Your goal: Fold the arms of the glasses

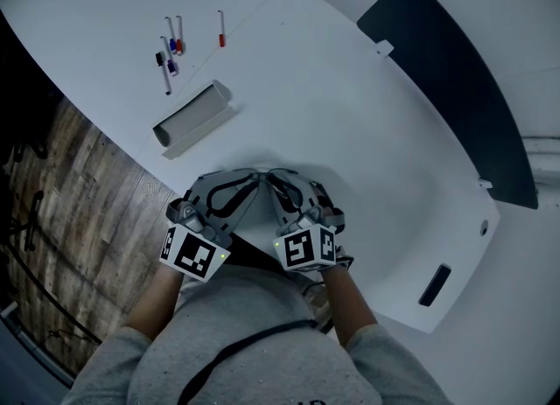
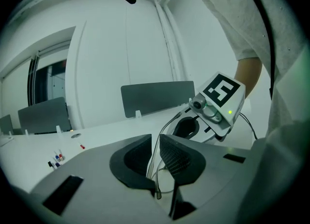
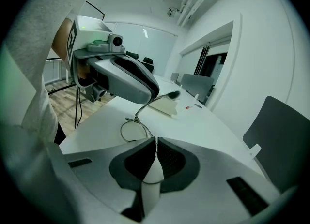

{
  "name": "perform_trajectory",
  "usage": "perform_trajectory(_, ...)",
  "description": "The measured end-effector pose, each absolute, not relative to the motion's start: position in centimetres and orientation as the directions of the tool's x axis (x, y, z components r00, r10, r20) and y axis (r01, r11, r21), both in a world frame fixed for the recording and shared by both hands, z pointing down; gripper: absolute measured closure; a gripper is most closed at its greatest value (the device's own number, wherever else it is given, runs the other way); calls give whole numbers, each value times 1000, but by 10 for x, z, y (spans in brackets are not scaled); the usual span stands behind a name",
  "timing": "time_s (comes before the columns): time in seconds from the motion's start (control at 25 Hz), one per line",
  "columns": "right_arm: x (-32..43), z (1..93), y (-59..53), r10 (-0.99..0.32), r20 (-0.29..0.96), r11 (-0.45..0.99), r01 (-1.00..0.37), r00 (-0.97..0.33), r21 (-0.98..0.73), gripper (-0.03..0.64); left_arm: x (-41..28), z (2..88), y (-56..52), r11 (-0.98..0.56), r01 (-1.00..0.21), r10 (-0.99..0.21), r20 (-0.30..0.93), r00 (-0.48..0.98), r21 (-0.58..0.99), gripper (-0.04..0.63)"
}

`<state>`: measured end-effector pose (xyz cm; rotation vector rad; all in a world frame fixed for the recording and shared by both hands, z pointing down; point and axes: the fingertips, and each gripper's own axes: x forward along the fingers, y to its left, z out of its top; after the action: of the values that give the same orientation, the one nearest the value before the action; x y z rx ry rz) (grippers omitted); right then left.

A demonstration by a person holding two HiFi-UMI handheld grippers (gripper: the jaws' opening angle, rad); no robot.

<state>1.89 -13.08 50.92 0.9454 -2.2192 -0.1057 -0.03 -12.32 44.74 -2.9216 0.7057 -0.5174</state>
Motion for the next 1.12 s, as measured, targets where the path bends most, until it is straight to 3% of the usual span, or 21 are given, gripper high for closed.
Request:
perform_trajectory(0.12,18,509,-131,-658,581,730,-598,-480,332,589,4,449,-124,-893,-421,-449,299,842,-157,557)
perform_trajectory(0.8,28,501,-124,-660,528,722,-645,-535,249,588,9,459,-128,-906,-412,-419,317,851,-93,565)
perform_trajectory(1.12,52,505,-122,-678,554,674,-709,-483,207,564,16,463,-127,-915,-393,-399,340,852,-90,566)
